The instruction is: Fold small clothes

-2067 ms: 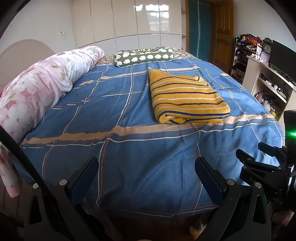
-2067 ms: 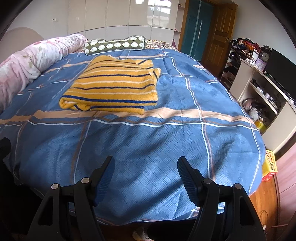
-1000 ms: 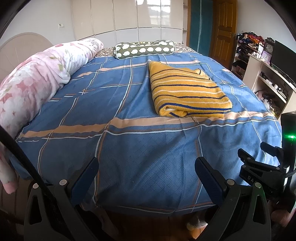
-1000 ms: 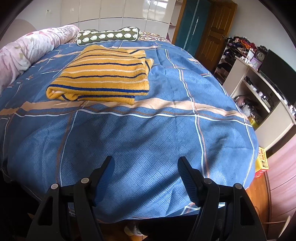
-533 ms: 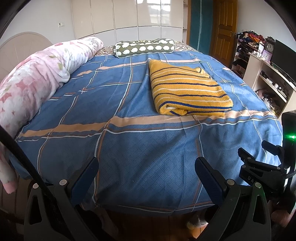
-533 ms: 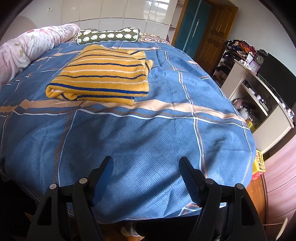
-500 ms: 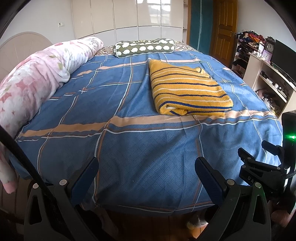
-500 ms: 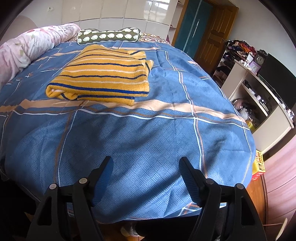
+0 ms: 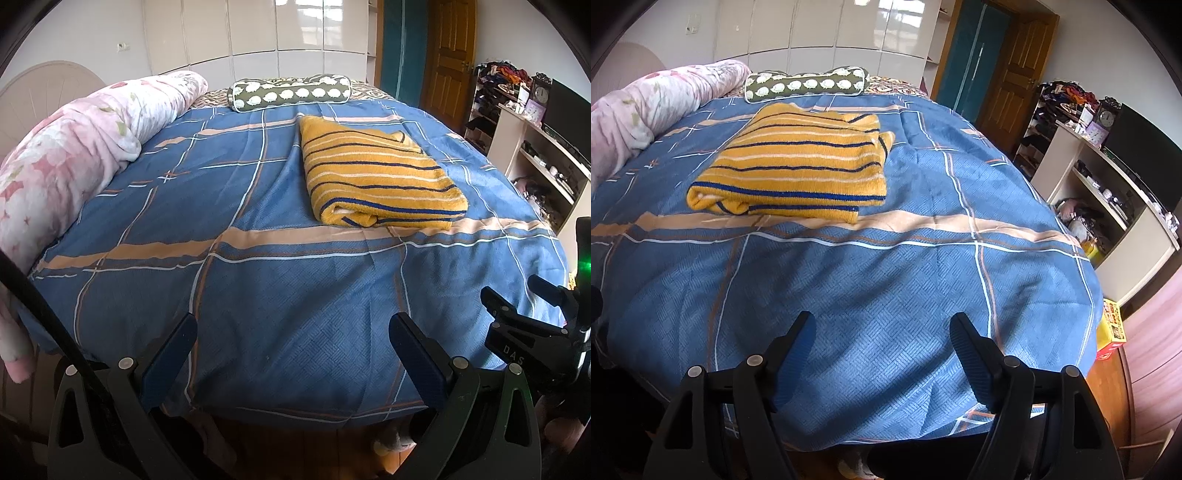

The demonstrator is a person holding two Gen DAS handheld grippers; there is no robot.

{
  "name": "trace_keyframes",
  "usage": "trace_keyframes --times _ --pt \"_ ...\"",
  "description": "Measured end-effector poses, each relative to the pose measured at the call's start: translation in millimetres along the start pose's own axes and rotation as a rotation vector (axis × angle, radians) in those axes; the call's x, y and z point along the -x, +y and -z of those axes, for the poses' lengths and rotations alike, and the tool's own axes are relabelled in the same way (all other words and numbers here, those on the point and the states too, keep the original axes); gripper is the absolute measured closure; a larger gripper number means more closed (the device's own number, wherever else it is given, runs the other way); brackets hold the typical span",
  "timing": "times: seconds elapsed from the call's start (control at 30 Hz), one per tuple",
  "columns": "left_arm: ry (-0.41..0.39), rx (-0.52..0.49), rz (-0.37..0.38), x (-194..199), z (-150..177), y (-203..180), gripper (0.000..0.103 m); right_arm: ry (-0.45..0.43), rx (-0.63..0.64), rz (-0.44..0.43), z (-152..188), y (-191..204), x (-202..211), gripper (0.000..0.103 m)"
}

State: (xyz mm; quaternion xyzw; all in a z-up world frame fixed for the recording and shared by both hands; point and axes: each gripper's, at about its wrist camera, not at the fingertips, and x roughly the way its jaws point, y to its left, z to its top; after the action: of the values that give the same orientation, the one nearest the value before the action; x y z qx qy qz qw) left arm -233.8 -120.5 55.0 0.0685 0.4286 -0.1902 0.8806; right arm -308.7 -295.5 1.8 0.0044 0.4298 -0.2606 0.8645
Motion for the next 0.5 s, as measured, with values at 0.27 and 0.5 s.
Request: trace_keyframes --times 0.27,0.5 --pt "0.007 -0.001 -0.002 -0.6 1.2 0.0 0.000 0.000 0.001 -0.005 1.5 0.3 -0.8 0.024" --pt "0.015 0.001 -0.002 -3.4 2.5 1.7 0.000 0.006 -0.008 -0.008 2.9 -0.7 -2.2 0.024"
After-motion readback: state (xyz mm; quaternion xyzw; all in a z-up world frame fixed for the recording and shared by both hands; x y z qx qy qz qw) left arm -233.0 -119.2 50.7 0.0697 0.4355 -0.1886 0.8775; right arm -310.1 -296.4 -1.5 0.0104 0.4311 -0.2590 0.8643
